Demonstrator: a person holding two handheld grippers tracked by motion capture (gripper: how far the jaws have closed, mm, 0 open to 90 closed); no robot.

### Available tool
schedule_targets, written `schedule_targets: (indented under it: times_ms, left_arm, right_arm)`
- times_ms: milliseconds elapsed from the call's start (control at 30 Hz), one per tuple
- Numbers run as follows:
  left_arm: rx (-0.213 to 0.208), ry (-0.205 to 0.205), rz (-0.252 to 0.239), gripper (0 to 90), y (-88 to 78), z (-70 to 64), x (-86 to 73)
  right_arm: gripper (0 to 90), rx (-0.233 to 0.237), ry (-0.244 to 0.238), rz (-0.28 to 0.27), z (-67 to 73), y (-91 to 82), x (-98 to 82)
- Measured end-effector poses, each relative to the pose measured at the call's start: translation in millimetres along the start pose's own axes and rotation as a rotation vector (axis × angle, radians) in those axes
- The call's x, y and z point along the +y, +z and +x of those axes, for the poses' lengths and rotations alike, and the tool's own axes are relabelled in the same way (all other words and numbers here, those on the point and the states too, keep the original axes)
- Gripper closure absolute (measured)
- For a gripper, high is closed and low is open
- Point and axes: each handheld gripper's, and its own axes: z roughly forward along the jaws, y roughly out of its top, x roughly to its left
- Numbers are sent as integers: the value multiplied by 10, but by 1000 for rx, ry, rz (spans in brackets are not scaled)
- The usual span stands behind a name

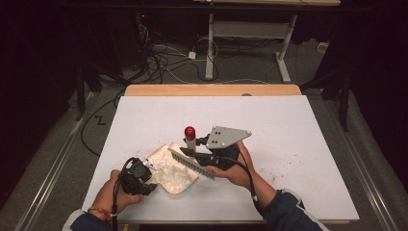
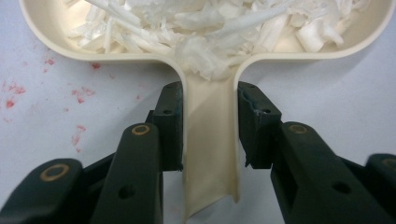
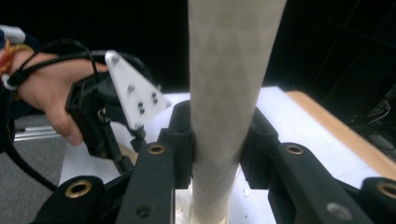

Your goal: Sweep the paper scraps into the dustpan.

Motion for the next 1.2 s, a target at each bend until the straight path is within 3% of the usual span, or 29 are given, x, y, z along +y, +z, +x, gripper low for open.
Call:
schedule_targets:
  times_ms: [267, 567, 700, 833, 1000, 1067, 1200]
  left_arm:
    - [-1, -4, -3, 626, 2, 4, 0]
    - [-6, -10, 2, 627, -11, 44, -23]
    - [-12, -8, 8, 627, -22, 77, -40]
    - [-17, -11, 11, 627, -21, 89, -39]
    - [-14, -11, 17, 628, -31, 97, -53]
    - [-17, -11, 19, 628, -37, 99, -60]
    - [-23, -10, 27, 629, -50, 106, -95]
  right_arm:
    - [700, -64, -7, 27, -121, 60, -19]
    - [700, -137, -57, 87, -267, 450, -149]
    - [701, -143, -45, 95, -338, 617, -207]
    - [701, -118, -41, 113, -322, 710, -212]
    - [698, -4, -59, 147, -204, 750, -175]
    - [701, 53, -45, 133, -157, 711, -149]
    - [701, 95, -29, 62, -117, 518, -58]
